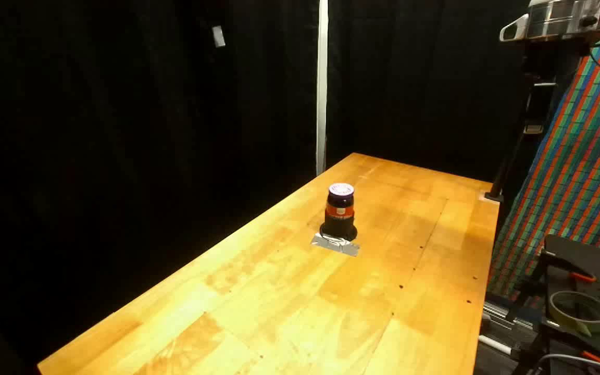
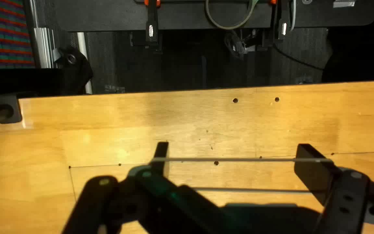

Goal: Put the rubber band on the jar.

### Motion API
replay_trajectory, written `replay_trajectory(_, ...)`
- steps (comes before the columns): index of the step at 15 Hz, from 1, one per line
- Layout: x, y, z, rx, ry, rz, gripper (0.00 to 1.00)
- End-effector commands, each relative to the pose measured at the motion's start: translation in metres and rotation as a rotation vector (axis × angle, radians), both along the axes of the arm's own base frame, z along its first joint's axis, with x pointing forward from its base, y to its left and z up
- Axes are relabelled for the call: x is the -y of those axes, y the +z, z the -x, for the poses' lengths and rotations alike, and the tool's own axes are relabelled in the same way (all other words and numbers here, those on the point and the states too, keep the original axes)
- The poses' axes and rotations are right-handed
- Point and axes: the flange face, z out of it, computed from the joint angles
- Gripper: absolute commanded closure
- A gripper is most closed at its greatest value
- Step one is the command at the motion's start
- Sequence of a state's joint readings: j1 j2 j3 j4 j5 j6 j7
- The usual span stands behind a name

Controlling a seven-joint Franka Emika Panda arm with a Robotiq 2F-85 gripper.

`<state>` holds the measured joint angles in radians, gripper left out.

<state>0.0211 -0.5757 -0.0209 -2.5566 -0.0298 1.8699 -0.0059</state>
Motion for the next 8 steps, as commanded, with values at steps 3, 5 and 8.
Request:
replay_trajectory(3,-0.0001,0.0012,-0.0003,0.001,0.000,0.000,0.00)
replay_trajectory(5,-0.0001,0.0012,-0.0003,0.001,0.000,0.000,0.00)
replay_trajectory(8,-0.0043,0.0039,-0.0051,0.030,0.024,0.031,0.00)
